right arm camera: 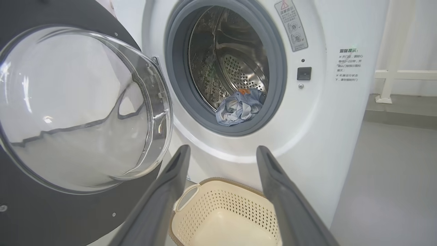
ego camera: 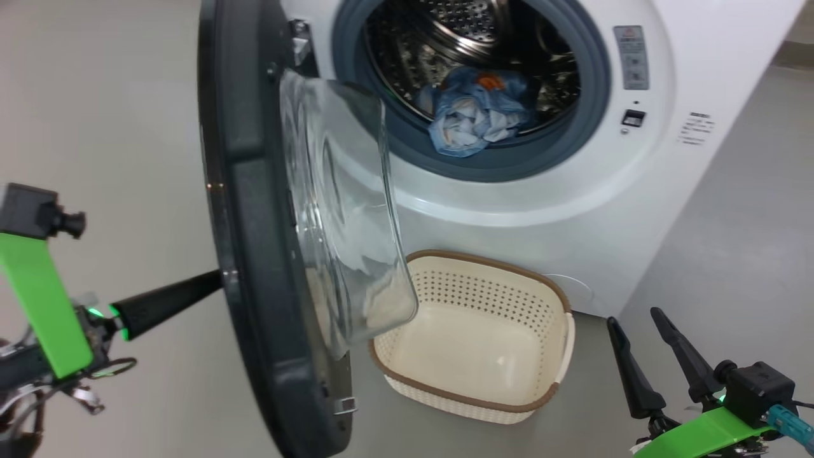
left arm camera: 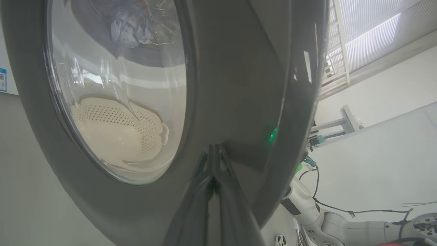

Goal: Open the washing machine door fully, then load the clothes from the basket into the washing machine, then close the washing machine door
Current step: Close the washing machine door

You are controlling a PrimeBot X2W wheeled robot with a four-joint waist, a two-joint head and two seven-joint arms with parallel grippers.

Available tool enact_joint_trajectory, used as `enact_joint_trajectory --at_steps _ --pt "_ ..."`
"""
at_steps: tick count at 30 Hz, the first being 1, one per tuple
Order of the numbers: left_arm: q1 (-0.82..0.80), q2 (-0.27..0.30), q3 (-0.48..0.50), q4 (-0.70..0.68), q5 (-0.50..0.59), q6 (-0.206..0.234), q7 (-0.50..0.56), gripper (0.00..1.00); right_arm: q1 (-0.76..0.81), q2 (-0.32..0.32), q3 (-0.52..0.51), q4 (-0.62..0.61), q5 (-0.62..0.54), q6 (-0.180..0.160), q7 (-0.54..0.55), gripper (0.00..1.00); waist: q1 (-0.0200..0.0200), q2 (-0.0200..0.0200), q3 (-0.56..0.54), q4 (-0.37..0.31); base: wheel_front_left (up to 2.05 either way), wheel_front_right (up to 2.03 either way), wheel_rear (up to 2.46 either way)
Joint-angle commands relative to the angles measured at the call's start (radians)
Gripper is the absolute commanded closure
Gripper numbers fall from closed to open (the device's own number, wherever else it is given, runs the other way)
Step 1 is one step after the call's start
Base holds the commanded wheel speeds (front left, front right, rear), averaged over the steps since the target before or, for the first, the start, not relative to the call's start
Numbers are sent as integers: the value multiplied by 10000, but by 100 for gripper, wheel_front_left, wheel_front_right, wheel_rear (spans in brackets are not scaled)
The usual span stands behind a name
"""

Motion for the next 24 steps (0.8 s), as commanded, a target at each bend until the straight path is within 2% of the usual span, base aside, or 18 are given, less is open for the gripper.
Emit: enact_joint_trajectory --at_steps 1,14,24 --pt "-395 205 249 -412 98 -54 -16 100 -141 -77 71 -278 -110 44 -80 0 0 0 13 -530 0 0 0" --pt "-986 -483 -149 -193 444 -54 -654 100 -212 71 -243 -416 -161 44 -80 0 0 0 318 -2393 0 0 0" --pt "-1399 -522 -133 109 661 -54 -1248 100 -403 227 -452 -483 -194 44 -80 0 0 0 681 -3801 0 0 0"
